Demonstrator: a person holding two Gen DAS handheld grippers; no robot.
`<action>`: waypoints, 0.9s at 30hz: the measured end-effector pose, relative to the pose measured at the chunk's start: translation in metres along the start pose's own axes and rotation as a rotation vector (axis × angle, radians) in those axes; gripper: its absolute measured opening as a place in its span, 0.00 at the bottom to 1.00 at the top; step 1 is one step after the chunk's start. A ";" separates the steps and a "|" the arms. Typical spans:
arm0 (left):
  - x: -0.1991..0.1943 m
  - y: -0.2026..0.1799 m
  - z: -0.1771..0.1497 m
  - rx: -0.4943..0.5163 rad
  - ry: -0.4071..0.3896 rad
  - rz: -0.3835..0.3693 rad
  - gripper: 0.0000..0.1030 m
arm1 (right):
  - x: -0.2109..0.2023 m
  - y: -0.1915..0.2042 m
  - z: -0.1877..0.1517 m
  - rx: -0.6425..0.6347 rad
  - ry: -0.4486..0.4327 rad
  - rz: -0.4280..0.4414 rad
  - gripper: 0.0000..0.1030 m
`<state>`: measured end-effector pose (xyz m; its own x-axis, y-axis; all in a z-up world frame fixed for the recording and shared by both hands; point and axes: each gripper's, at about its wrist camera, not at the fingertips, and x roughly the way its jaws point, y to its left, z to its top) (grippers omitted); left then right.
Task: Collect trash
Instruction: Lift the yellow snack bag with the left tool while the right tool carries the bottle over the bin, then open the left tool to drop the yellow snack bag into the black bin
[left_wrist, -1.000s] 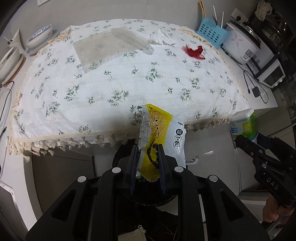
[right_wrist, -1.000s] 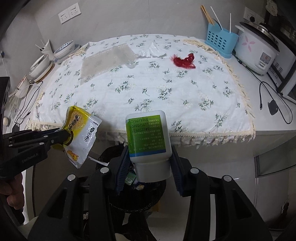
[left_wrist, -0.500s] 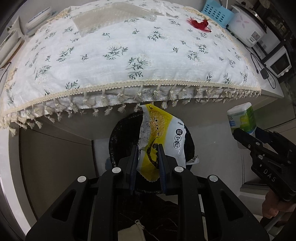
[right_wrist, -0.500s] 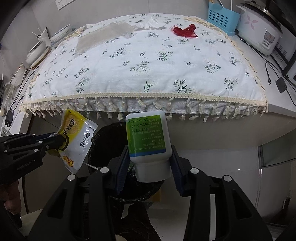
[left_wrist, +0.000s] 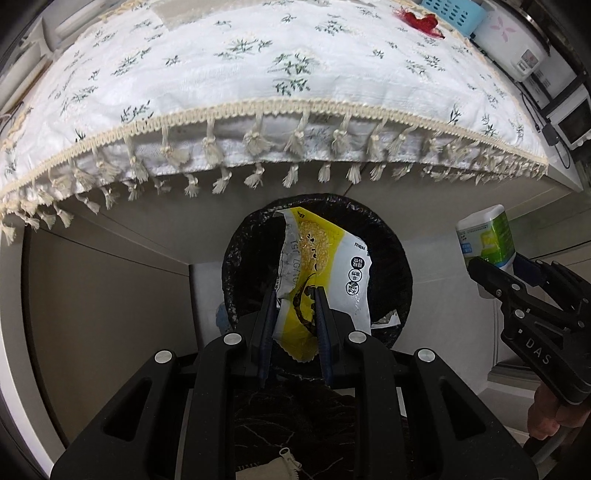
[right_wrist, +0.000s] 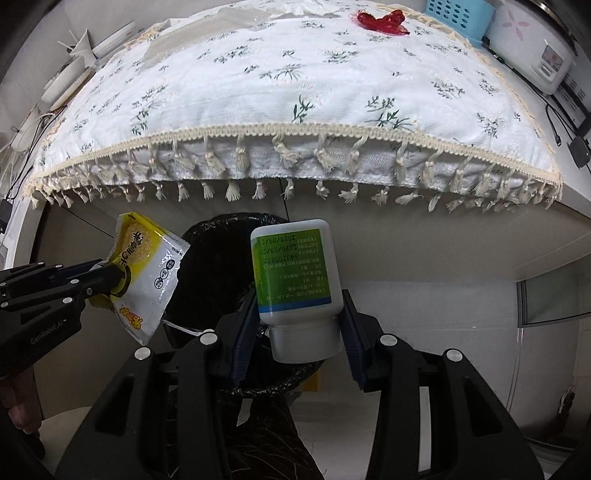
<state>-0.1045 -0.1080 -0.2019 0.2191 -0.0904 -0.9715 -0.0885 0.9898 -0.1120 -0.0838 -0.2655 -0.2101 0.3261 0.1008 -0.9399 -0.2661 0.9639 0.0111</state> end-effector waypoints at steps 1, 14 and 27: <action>0.003 0.001 -0.001 -0.004 0.004 0.002 0.19 | 0.002 0.001 0.000 -0.003 0.005 -0.004 0.39; 0.033 -0.008 -0.001 -0.003 0.034 0.018 0.19 | 0.014 -0.004 -0.005 0.013 0.022 -0.011 0.39; 0.064 -0.034 0.005 0.058 0.055 0.019 0.19 | 0.015 -0.019 -0.014 0.059 0.041 -0.032 0.39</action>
<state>-0.0822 -0.1472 -0.2588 0.1638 -0.0762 -0.9835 -0.0348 0.9959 -0.0830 -0.0869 -0.2859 -0.2291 0.2956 0.0603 -0.9534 -0.2021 0.9794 -0.0007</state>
